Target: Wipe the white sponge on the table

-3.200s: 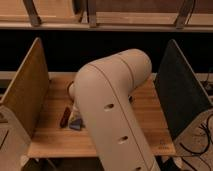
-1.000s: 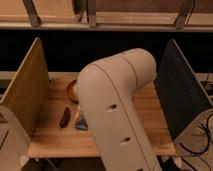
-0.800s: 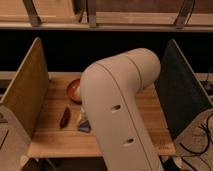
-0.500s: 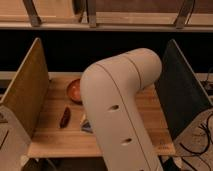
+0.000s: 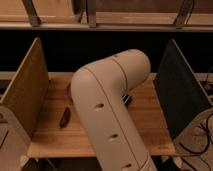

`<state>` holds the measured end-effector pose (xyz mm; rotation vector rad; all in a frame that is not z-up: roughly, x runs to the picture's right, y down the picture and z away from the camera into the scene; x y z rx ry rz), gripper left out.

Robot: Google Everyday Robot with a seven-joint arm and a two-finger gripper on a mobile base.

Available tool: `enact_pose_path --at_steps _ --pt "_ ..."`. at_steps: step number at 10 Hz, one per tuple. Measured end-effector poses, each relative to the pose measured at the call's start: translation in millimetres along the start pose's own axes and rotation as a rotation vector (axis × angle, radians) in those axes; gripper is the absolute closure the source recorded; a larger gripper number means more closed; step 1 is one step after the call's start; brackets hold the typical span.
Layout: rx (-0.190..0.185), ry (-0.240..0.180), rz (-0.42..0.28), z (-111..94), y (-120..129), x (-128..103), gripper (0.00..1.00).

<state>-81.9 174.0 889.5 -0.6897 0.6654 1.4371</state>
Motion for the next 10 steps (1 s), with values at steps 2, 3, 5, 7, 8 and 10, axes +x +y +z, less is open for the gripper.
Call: enact_pose_path --at_steps 2,3,5,7,8,10 --pt "-0.012 -0.019 -0.040 -4.9 22.6 -13.2 1.00" --pt "-0.030 -0.017 -0.060 -4.6 35.3 -13.6 1.00" --pt "-0.074 -0.001 -0.096 -1.5 56.7 -4.7 1.00" --pt "-0.112 0.022 -0.116 4.4 66.1 11.4 1.00" --pt "-0.119 0.050 -0.114 10.6 63.6 24.7 1.00" --pt "-0.104 0.070 -0.106 15.1 50.7 36.7 1.00"
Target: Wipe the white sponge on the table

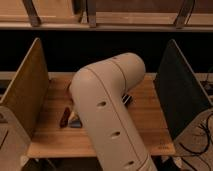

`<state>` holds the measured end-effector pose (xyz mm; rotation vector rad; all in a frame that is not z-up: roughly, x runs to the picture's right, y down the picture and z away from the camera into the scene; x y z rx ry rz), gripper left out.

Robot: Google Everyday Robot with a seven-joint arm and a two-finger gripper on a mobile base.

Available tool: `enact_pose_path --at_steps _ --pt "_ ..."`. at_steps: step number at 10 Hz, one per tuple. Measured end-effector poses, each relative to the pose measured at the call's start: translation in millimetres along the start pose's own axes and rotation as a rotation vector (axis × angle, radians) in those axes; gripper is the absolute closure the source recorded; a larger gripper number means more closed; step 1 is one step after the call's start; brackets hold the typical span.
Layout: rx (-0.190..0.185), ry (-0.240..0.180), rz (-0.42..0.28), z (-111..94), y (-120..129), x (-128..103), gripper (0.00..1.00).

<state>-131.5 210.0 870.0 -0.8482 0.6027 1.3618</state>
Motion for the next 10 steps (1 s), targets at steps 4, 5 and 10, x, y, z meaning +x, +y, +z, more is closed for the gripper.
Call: enact_pose_path --at_steps 4,5,10 --pt "0.061 -0.033 0.070 -18.8 -41.9 -3.3 0.99" --pt "0.073 -0.049 0.075 -25.2 -45.4 -9.6 0.93" --pt "0.042 -0.085 0.023 -39.6 -20.0 -23.0 0.50"
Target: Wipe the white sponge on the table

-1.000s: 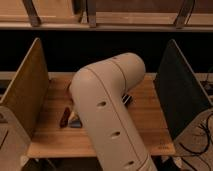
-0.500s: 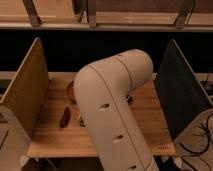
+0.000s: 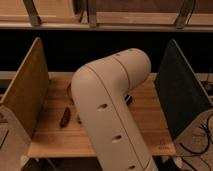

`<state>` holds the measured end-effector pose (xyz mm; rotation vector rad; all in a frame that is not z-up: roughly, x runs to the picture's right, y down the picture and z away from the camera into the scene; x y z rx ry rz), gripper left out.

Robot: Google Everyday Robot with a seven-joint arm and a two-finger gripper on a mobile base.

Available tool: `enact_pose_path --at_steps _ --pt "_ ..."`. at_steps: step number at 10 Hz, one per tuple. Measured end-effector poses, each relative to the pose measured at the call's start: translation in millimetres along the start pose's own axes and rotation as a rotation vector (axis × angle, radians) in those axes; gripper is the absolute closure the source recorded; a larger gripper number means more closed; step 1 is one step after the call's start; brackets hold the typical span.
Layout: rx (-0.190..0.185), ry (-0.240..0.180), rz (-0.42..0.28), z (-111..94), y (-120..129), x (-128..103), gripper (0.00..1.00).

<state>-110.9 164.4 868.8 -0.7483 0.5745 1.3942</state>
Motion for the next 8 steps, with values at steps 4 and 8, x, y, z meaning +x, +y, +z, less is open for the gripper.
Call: enact_pose_path --at_steps 4,8 --pt "-0.033 -0.071 0.004 -27.8 -0.4 0.1 0.20" --pt "-0.066 -0.057 0.014 -26.0 0.4 13.8 0.20"
